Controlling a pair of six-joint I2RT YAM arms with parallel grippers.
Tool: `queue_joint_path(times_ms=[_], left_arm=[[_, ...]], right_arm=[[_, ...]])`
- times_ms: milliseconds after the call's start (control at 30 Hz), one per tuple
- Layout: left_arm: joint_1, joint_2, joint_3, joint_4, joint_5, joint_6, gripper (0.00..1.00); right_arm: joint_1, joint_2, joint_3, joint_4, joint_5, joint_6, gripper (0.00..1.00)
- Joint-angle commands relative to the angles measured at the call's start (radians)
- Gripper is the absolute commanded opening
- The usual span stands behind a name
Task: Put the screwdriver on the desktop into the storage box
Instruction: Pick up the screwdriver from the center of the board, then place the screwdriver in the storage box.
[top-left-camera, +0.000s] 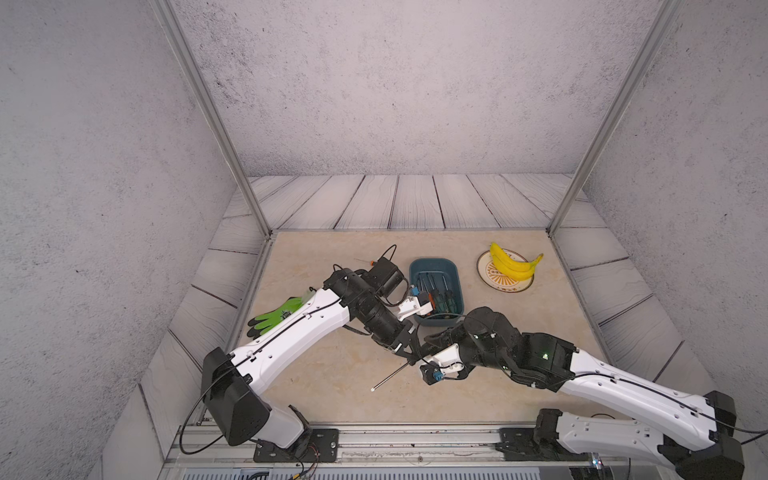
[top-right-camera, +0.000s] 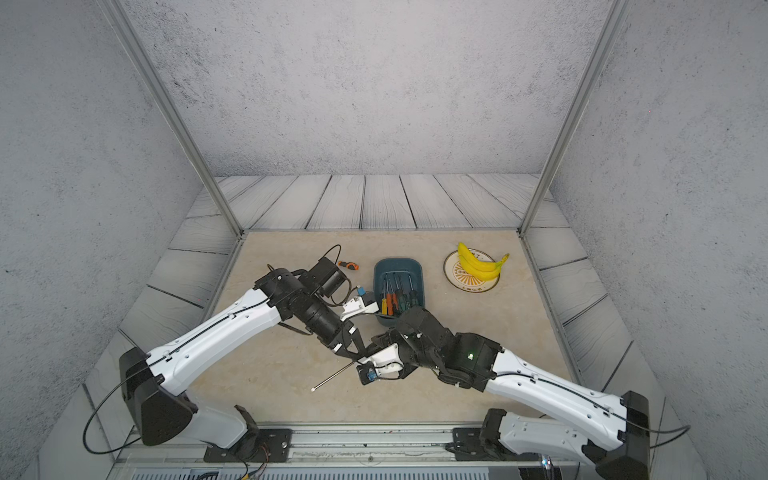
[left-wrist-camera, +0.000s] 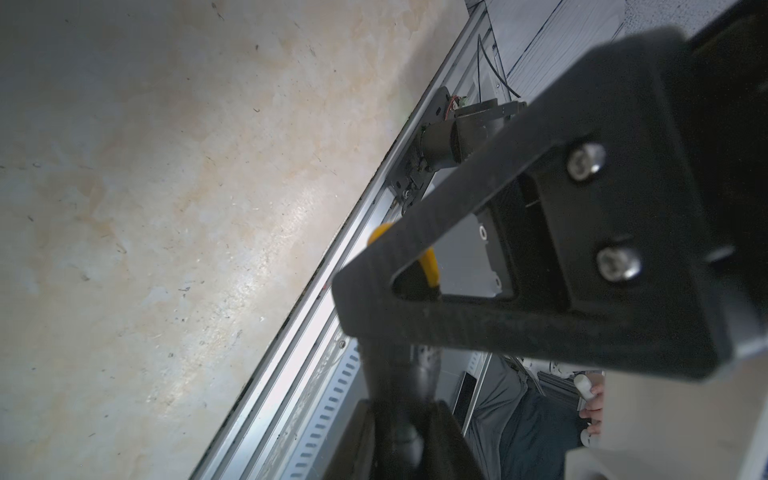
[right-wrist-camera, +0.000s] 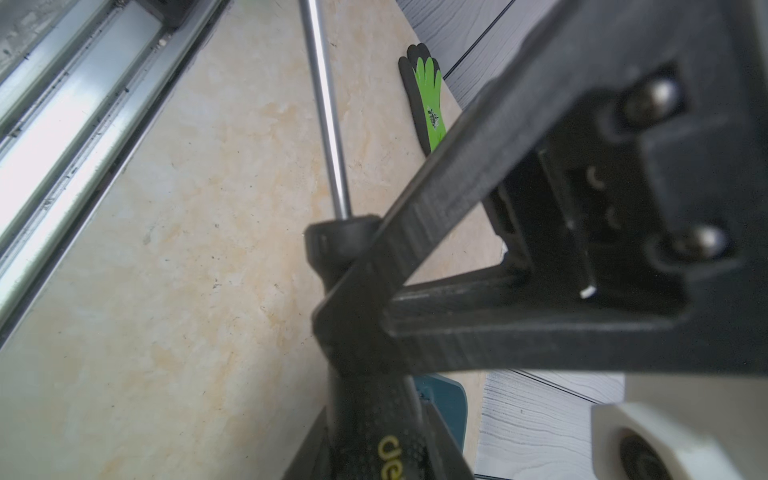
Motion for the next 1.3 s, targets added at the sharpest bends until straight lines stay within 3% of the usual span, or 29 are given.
queue_joint_path(times_ms=[0, 33, 167, 267, 400, 500, 567, 733, 867, 1067, 1267], left_arm=[[0.006, -0.006, 0.035, 0.023, -0.030, -0.004, 0.15], [0.014, -0.009, 0.039, 0.023, -0.049, -0.009, 0.27], [0.068, -0.034, 0.041, 0.036, -0.082, -0.036, 0.48], [0.153, -0.070, 0.053, 0.042, -0.124, -0.072, 0.52], [0.352, -0.157, 0.043, 0.079, -0.199, -0.168, 0.54], [0.504, -0.253, -0.019, 0.170, -0.228, -0.248, 0.59], [0.557, -0.304, -0.041, 0.194, -0.285, -0.277, 0.63], [0.582, -0.382, -0.096, 0.203, -0.390, -0.327, 0.63], [0.582, -0.438, -0.222, 0.270, -0.345, -0.388, 0.63], [0.582, -0.510, -0.391, 0.343, -0.322, -0.459, 0.63], [0.579, -0.553, -0.521, 0.411, -0.285, -0.516, 0.63]], right_arm=[[0.007, 0.012, 0.035, -0.025, 0.032, 0.075, 0.07], [0.007, 0.012, 0.034, -0.027, 0.044, 0.092, 0.04], [0.008, -0.002, 0.026, -0.034, 0.057, 0.156, 0.00], [0.008, -0.007, 0.021, -0.037, 0.092, 0.232, 0.00], [0.007, 0.009, 0.023, -0.050, 0.190, 0.361, 0.00], [-0.006, 0.068, 0.068, -0.099, 0.291, 0.500, 0.00], [-0.029, 0.125, 0.114, -0.149, 0.320, 0.602, 0.00], [-0.138, 0.272, 0.232, -0.251, 0.305, 0.865, 0.00], [-0.261, 0.356, 0.295, -0.292, 0.176, 1.051, 0.00], [-0.353, 0.499, 0.382, -0.371, 0.130, 1.245, 0.00], [-0.448, 0.652, 0.498, -0.433, -0.040, 1.402, 0.00]])
